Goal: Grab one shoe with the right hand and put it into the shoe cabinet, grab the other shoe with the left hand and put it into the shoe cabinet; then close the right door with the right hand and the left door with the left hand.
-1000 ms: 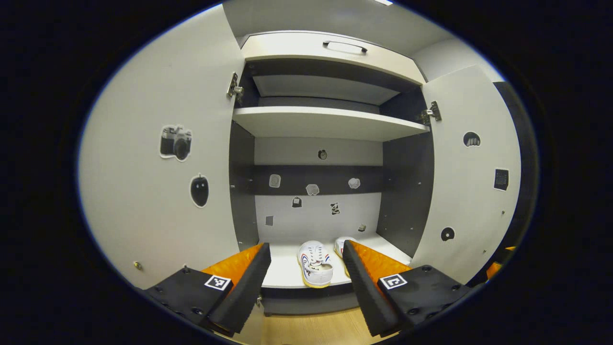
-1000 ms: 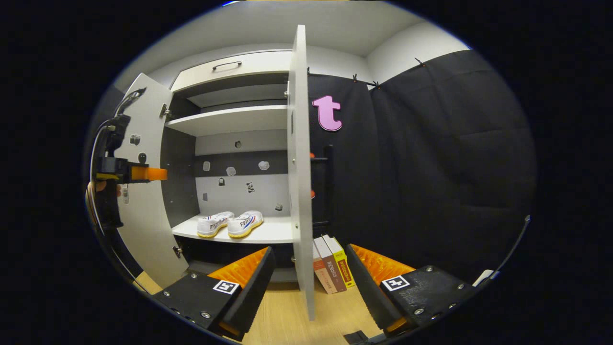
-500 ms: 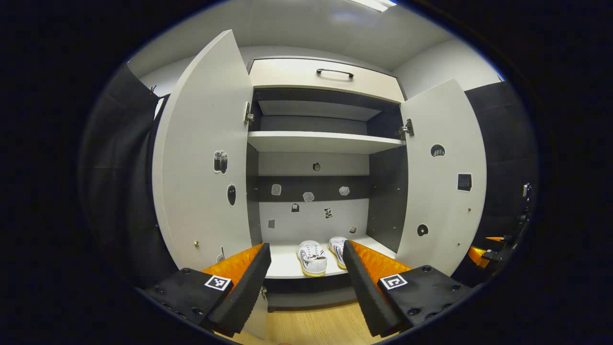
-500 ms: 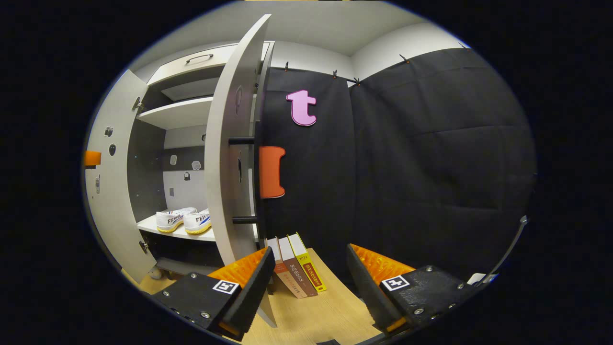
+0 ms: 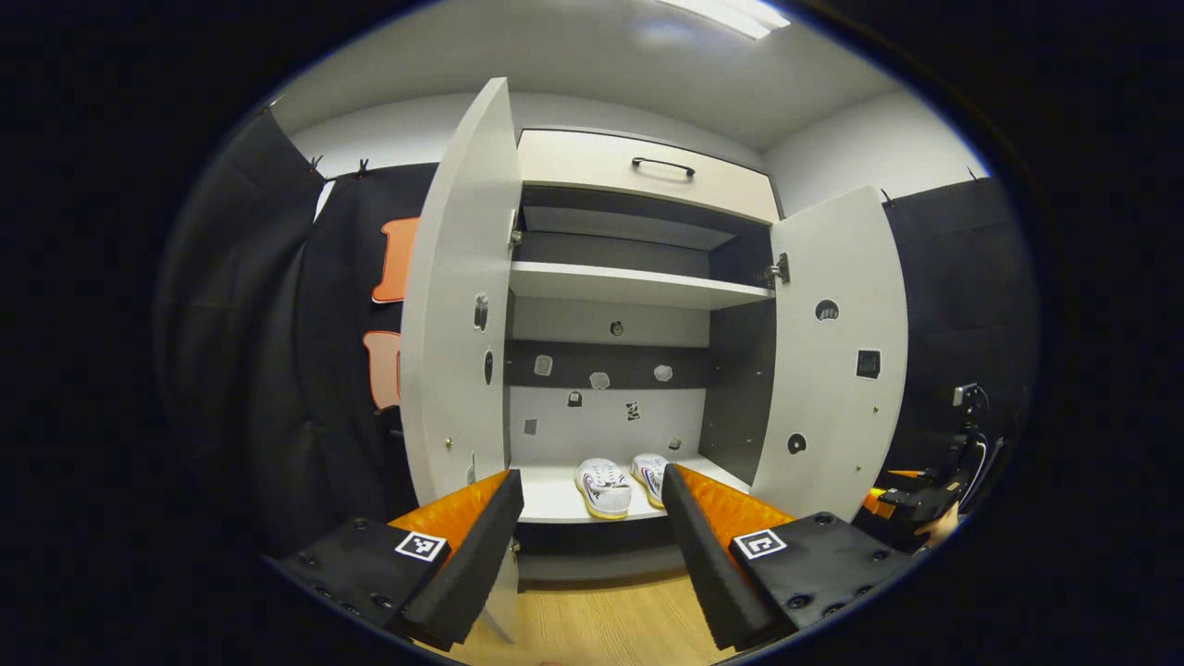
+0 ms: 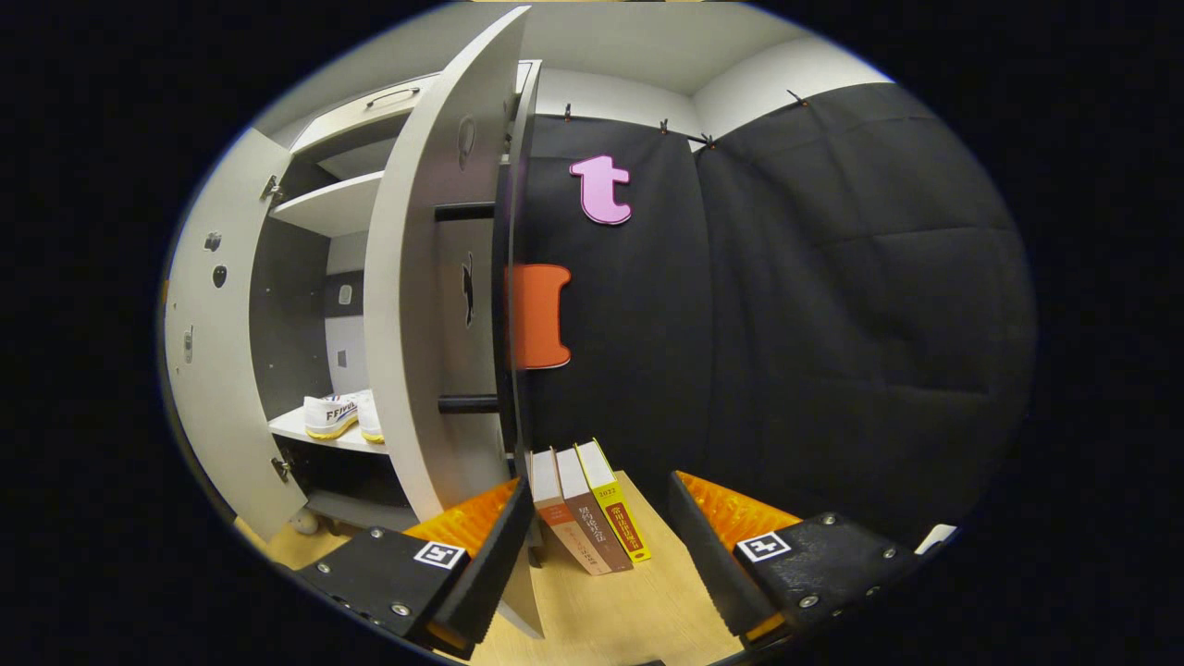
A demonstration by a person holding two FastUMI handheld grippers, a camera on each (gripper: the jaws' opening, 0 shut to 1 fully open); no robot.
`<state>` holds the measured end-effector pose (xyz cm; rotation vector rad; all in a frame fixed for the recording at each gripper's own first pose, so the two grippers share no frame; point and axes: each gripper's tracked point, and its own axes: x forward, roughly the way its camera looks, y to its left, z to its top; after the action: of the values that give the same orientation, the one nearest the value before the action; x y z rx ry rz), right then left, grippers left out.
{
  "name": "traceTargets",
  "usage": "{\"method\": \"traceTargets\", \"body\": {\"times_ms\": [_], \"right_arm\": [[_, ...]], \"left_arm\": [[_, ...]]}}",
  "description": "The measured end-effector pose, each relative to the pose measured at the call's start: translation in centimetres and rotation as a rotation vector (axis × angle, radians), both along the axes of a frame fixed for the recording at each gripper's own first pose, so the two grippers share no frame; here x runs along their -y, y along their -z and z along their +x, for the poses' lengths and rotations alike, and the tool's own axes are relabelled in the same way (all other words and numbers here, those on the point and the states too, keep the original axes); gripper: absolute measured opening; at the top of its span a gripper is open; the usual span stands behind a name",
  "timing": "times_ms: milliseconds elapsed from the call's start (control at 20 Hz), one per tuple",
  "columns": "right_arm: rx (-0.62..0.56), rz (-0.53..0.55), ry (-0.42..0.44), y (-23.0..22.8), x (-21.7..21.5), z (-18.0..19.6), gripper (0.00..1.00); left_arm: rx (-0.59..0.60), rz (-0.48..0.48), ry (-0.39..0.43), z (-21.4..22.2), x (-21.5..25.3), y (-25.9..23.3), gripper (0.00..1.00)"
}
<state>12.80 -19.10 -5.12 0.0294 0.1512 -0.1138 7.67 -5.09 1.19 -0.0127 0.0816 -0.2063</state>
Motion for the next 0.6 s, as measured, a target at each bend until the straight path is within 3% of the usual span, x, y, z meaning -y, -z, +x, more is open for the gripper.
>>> {"method": "traceTargets", "body": {"times_ms": [250, 600], "right_arm": [[-0.001, -0.013, 0.0, 0.0, -1.5, -0.8, 0.89], [-0.013, 0.003, -0.061, 0.2, -5.8, -1.7, 0.89]], "left_arm": [[-0.004, -0.01, -0.032, -0.8, -2.5, 0.2, 0.97], [-0.003, 0.0, -0.091, -1.7, -6.2, 0.5, 0.97]]}}
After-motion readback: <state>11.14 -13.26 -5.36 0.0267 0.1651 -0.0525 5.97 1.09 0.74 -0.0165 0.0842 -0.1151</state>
